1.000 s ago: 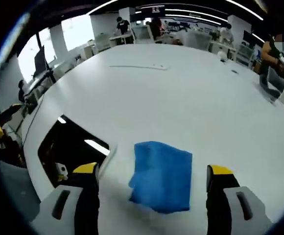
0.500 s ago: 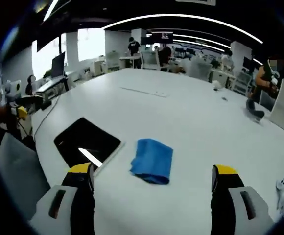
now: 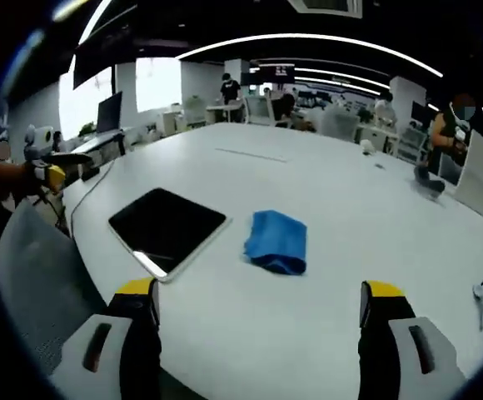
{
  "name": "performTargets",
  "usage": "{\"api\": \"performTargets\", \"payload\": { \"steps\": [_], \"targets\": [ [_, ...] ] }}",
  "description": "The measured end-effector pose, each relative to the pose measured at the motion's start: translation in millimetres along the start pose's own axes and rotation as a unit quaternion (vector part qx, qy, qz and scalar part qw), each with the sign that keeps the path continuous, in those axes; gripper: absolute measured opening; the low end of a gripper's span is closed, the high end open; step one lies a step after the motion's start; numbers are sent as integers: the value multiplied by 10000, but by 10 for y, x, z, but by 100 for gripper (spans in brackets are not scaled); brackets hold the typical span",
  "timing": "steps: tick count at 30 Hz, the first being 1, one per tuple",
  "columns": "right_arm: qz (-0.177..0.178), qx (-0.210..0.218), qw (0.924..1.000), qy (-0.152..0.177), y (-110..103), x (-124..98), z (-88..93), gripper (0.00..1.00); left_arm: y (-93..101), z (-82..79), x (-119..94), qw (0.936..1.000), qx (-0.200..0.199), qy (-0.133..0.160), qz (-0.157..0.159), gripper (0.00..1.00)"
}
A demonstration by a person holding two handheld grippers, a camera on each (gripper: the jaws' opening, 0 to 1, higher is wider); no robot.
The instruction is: Wipe the mirror surface with the cleaning cloth until all visible marks leave the cleaned area.
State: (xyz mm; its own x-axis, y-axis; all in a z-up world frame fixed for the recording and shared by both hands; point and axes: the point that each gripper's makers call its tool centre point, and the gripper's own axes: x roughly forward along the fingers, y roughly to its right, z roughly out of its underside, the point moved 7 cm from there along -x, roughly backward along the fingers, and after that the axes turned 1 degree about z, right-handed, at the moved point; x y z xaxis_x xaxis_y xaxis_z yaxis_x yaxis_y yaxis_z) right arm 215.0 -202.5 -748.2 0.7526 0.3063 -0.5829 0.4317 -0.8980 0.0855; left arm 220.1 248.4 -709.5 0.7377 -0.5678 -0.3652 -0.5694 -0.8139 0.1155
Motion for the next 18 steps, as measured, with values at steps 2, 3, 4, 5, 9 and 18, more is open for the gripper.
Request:
{"api": "performTargets", "payload": {
  "steps": [2, 3, 4, 5, 9, 18],
  "targets": [
    [13, 111, 9999, 19, -8, -20, 47, 100, -5, 18, 6, 10000, -6, -36, 9, 100],
    [15, 138, 9999, 3, -12, -24, 60, 100, -4, 22, 5, 10000, -19, -55, 15, 100],
    [-5, 210, 9998, 18, -14, -24, 61, 100, -5, 24, 5, 10000, -24, -57, 14, 100],
    [3, 279, 9996, 39, -10, -24, 54, 100, -8, 22, 7, 10000, -15, -35, 3, 100],
    [101, 127, 9998, 113, -3, -21, 24, 100, -21, 42, 35, 10000, -46, -41, -25, 100],
    [21, 93, 9998, 145, 40, 7, 1, 100, -8, -21, 106, 9999, 71, -78, 34, 100]
  ]
}}
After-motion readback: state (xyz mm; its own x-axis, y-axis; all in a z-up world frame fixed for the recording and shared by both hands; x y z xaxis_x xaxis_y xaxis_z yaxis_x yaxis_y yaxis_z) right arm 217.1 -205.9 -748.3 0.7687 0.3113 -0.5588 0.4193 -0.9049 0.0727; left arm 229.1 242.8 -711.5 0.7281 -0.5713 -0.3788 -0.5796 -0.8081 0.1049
